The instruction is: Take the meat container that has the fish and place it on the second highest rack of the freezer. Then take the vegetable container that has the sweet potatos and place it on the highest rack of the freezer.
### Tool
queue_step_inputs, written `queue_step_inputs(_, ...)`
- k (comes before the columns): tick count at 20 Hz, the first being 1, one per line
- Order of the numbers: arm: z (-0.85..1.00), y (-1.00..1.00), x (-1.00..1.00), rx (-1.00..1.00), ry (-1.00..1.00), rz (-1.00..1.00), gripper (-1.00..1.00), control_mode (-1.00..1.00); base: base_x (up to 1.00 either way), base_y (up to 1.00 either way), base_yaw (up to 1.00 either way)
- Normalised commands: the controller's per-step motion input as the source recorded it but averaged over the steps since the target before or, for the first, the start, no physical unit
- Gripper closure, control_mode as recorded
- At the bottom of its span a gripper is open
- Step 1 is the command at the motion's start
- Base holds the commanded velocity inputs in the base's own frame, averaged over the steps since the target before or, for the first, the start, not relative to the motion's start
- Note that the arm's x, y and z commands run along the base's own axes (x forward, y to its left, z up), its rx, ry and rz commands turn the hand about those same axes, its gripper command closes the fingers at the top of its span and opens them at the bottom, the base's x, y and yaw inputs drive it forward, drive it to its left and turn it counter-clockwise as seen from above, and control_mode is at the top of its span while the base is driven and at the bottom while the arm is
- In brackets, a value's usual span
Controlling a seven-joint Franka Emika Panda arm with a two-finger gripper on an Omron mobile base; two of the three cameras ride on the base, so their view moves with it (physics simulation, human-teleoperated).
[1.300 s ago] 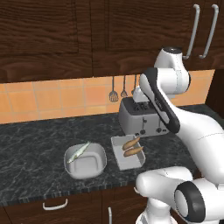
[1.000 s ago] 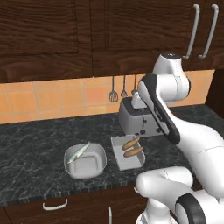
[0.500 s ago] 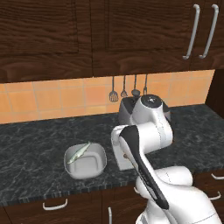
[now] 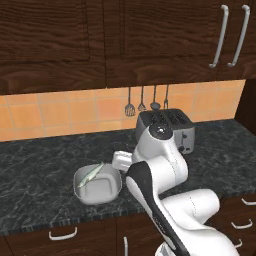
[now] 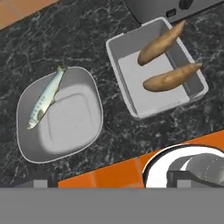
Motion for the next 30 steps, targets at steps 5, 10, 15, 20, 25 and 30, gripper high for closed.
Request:
queue_step_inputs(5, -0.68, 0.28, -0.21, 0.14, 0.11, 0.03, -1.0, -1.0, 0.0, 0.0, 0.0)
queue_step_inputs(10, -0.4, 0.0, -0.08, 0.05, 0.05, -0.09, -1.0, -1.0, 0.0, 0.0, 0.0)
queue_step_inputs(15, -0.23, 0.0, 0.19, 0.0, 0.07, -0.17, -1.0, -1.0, 0.0, 0.0, 0.0)
queue_step_inputs(20, -0.32, 0.01, 0.5, 0.0, 0.07, -0.09, -1.0, -1.0, 0.0, 0.0, 0.0)
queue_step_inputs(25, -0.46, 0.16, 0.36, 0.0, 0.11, 0.0, -1.0, -1.0, 0.0, 0.0, 0.0)
queue_step_inputs(30, -0.35, 0.35, 0.13, 0.0, 0.02, 0.0, -1.0, -1.0, 0.0, 0.0, 0.0)
